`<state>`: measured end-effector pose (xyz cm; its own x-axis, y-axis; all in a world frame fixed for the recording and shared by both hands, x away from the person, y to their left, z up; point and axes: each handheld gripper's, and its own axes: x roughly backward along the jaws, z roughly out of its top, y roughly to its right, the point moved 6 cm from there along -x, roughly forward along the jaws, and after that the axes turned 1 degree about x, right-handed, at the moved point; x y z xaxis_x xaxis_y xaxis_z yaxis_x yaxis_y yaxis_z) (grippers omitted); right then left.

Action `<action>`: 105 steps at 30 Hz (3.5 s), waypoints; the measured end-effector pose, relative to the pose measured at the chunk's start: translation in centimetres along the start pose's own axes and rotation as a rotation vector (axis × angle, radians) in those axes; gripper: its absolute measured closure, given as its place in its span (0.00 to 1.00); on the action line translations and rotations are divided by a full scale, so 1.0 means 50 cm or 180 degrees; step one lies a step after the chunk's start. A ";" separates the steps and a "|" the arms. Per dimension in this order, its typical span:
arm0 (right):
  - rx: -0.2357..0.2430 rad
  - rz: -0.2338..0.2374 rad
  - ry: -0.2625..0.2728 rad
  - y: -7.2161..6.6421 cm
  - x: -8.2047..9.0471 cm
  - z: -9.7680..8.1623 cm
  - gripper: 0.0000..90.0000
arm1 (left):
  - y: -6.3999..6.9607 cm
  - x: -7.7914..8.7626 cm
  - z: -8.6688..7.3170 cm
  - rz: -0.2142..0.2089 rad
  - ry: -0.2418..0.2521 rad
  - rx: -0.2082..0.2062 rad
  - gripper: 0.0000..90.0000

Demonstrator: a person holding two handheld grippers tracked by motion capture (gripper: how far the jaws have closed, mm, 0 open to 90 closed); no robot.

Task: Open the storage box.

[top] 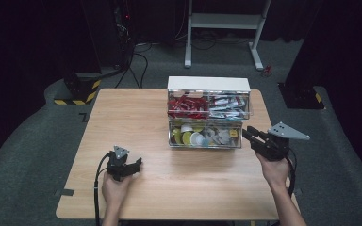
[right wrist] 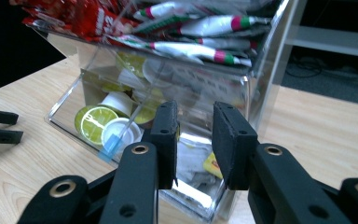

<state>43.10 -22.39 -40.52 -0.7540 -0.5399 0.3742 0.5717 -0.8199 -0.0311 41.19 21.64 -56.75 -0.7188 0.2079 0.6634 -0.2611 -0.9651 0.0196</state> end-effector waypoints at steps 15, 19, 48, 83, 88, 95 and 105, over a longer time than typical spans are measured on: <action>0.0121 0.0136 0.0044 -0.019 -0.024 0.067 0.84 | 0.001 0.000 0.000 0.0005 -0.0006 -0.0008 0.32; 0.0112 0.0128 0.0043 -0.017 -0.035 0.078 0.84 | 0.001 0.000 0.000 0.0004 -0.0007 -0.0012 0.31; 0.0098 0.0100 0.0135 -0.012 -0.067 0.130 0.82 | 0.004 -0.001 0.001 -0.0027 -0.0006 -0.0061 0.31; 0.0071 0.0104 0.0196 0.006 -0.075 0.197 0.79 | 0.028 0.011 0.040 -0.0235 0.0167 -0.0187 0.35; 0.0062 0.0113 0.0201 0.008 -0.077 0.201 0.78 | 0.046 0.032 0.074 -0.0376 0.0230 -0.0259 0.36; 0.0084 0.0109 0.0213 0.009 -0.079 0.202 0.78 | 0.070 0.047 0.121 -0.0521 0.0360 -0.0300 0.38; 0.0064 0.0089 0.0219 0.009 -0.082 0.203 0.78 | 0.098 0.067 0.184 -0.0658 0.0438 -0.0403 0.40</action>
<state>49.75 -18.61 -32.64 -0.7577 -0.5749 0.3090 0.5986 -0.8007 -0.0218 43.44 16.16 -47.54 -0.7204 0.4263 0.5470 -0.4836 -0.8742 0.0445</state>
